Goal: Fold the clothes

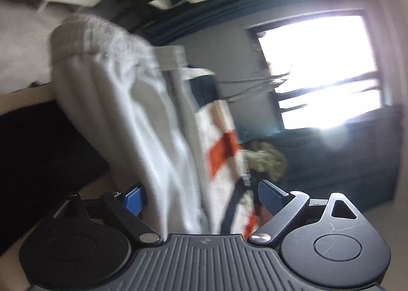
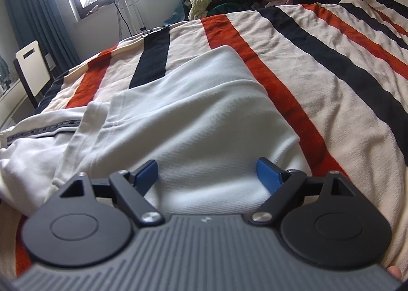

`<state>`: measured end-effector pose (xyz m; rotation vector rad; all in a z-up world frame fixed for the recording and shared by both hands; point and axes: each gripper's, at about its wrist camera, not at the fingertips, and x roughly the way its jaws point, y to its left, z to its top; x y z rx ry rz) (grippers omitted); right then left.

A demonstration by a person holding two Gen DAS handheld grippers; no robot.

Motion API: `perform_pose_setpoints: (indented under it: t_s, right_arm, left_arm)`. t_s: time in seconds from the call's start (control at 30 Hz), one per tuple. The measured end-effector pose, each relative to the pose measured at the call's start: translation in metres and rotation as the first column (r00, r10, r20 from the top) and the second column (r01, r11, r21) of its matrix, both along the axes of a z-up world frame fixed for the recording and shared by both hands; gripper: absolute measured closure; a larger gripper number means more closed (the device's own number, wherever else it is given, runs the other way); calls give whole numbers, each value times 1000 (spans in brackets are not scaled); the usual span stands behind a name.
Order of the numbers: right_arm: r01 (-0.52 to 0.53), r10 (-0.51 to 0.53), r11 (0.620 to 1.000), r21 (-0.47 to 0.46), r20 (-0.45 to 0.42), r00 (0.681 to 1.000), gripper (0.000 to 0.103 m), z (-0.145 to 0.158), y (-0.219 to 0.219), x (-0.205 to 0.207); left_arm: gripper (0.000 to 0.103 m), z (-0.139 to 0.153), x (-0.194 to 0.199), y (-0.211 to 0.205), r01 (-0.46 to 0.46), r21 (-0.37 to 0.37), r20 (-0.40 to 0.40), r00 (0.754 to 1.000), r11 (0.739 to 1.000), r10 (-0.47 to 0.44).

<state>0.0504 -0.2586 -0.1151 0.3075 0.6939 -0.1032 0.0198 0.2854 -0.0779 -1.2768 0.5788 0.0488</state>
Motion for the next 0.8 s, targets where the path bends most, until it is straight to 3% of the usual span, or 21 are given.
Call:
perform_pose_setpoints:
  t_s: [0.07,0.17,0.23,0.47,0.53,0.57,0.7,0.8]
  right_arm:
    - [-1,1,1000,0,0,1000,17,0,0,0]
    - [-1,1,1000,-4,-1,1000,16,0,1,0]
    - [-6,6,1000,-11,-2,1000,16,0,3,1]
    - [-14,14,1000,-20,7,1000,16,2,7,-1]
    - [-40,41,999,-7,30,999,17,5,9,-4]
    - [-53,54,998,-17,33,998,17,5,12,-4]
    - [-103,104,992,-74,21,994,17,2,26,-2]
    - [-121,121,986,-115,-8,993,16,-5,32,2]
  left_arm:
    - [15,-21,7,10,-57,-69,-86,995,996,51]
    - [15,-33,21,24,-138,-102,-102,987,985,127]
    - [25,-30,27,27,-168,-54,-109,981,984,162]
    - [29,-18,42,28,-185,193,-123,970,964,211]
    - [39,-16,45,27,-182,260,-137,965,948,223]
    - [41,-13,48,24,-177,300,-140,964,937,226]
    - [70,5,60,8,-144,470,-138,963,871,234]
    - [84,36,76,-24,-92,658,-107,971,747,214]
